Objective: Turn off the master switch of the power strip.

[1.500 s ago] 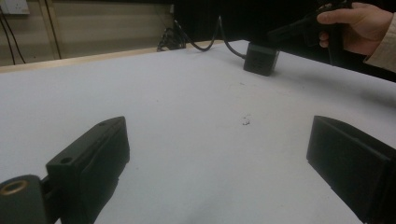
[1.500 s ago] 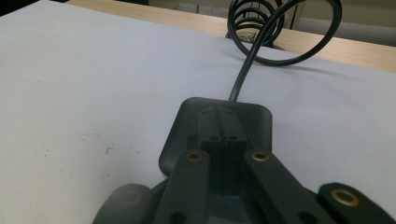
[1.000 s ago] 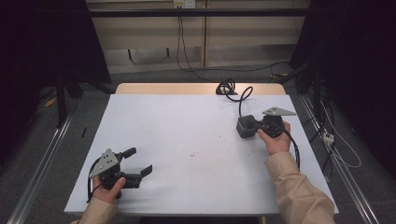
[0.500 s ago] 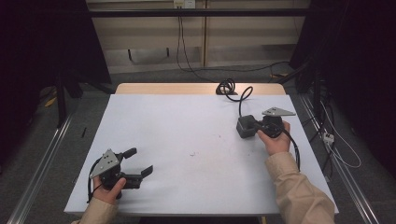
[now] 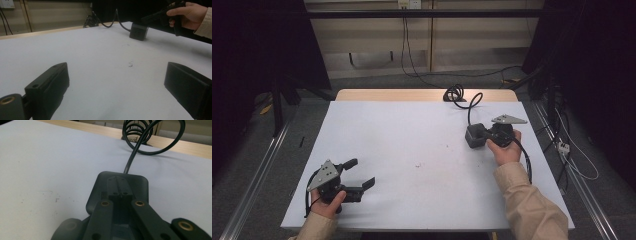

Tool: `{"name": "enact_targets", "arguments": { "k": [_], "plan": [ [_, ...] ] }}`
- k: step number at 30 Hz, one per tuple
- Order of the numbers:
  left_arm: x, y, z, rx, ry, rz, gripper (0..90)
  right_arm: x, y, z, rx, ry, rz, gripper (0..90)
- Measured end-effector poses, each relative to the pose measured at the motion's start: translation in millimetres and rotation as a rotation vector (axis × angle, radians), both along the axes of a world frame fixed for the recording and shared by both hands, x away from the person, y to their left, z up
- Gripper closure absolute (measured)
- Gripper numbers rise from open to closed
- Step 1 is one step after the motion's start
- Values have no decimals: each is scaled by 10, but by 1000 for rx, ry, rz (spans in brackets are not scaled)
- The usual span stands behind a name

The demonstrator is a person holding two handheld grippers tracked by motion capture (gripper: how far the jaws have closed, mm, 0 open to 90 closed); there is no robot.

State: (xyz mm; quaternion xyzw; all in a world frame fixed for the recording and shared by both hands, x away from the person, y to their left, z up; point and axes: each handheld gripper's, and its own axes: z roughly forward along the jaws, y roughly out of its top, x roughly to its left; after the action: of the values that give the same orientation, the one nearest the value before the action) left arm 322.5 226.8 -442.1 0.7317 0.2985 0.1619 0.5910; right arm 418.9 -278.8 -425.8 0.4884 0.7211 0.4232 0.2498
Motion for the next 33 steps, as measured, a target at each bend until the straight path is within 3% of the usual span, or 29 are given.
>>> {"name": "enact_targets", "arguments": {
  "k": [4, 10, 20, 25, 33],
  "plan": [
    [-2, -2, 4, 8, -5, -2, 57, -2, 23, 13, -26, 2, -2, 900],
    [-5, -4, -2, 11, -1, -3, 57, -5, -6, -10, 3, -6, 1, 900],
    [-3, -3, 3, 9, -3, 0, 57, -15, 19, 0, -58, -18, 13, 900],
    [-5, 1, 0, 2, 1, 6, 57, -21, -4, -23, -11, -20, 3, 900],
    [1, 16, 6, 8, -4, 2, 57, -25, -12, -36, 1, -29, 3, 900]
  ]
}}
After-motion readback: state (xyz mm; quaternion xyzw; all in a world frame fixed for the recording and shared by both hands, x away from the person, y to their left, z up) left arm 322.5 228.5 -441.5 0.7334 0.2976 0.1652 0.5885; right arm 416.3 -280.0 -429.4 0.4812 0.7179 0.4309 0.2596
